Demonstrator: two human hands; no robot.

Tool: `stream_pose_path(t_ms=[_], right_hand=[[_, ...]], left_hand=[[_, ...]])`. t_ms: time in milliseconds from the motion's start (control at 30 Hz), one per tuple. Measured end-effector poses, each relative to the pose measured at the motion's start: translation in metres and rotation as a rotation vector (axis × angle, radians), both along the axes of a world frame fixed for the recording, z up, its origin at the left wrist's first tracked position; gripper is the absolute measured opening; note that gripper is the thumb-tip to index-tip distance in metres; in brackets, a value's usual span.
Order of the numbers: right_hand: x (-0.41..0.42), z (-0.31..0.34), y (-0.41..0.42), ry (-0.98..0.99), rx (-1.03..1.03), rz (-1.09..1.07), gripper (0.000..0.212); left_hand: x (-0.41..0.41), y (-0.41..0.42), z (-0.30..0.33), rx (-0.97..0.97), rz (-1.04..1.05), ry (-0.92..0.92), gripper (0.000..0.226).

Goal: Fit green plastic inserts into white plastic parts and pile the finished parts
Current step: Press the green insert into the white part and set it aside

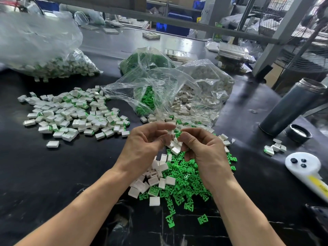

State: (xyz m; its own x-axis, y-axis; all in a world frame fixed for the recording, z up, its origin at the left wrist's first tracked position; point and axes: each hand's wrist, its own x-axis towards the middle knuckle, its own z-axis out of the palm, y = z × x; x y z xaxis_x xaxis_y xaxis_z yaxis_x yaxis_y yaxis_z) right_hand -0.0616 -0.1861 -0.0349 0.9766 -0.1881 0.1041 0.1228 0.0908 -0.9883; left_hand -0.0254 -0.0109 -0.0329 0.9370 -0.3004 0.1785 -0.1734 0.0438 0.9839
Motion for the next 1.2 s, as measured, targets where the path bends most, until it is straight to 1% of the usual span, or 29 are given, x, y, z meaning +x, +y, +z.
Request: stream_pose_path(t_ms=[100, 200, 267, 400, 533, 700, 867, 1067, 1133, 1200], right_hand=[[-0.001, 0.002, 0.001, -0.004, 0.019, -0.003, 0.005], [-0.001, 0.003, 0.003, -0.008, 0.032, -0.011, 0.005], [-0.001, 0.004, 0.004, -0.014, 0.035, -0.021, 0.007], [-0.002, 0.005, 0.007, -0.025, 0.033, -0.02, 0.009], [-0.003, 0.005, 0.008, -0.023, 0.034, -0.012, 0.008], [-0.003, 0.004, 0.01, -0.012, 0.031, -0.02, 0.007], [-0.003, 0.002, 0.008, -0.009, 0.044, -0.037, 0.007], [-0.001, 0.0, 0.004, 0.023, -0.03, 0.007, 0.006], [-0.001, 0.0, 0.004, 0.022, -0.037, 0.021, 0.005], [-0.002, 0.0, 0.004, 0.009, -0.023, 0.03, 0.01]], left_hand=[[0.001, 0.001, 0.002, -0.066, 0.006, 0.072, 0.021], [0.0, 0.001, 0.004, -0.162, -0.005, 0.165, 0.027], [0.001, 0.0, 0.003, -0.157, 0.003, 0.182, 0.024], [0.004, 0.0, -0.002, -0.115, 0.022, 0.164, 0.015], [0.004, -0.001, -0.003, -0.11, 0.033, 0.161, 0.023], [0.004, -0.003, -0.006, -0.147, 0.016, 0.186, 0.025], [0.005, -0.003, -0.009, -0.129, -0.016, 0.182, 0.018], [0.004, -0.002, -0.01, -0.063, -0.005, 0.117, 0.033], [0.004, -0.001, -0.01, -0.051, -0.004, 0.105, 0.027], [0.005, 0.0, -0.01, -0.038, -0.002, 0.092, 0.021]])
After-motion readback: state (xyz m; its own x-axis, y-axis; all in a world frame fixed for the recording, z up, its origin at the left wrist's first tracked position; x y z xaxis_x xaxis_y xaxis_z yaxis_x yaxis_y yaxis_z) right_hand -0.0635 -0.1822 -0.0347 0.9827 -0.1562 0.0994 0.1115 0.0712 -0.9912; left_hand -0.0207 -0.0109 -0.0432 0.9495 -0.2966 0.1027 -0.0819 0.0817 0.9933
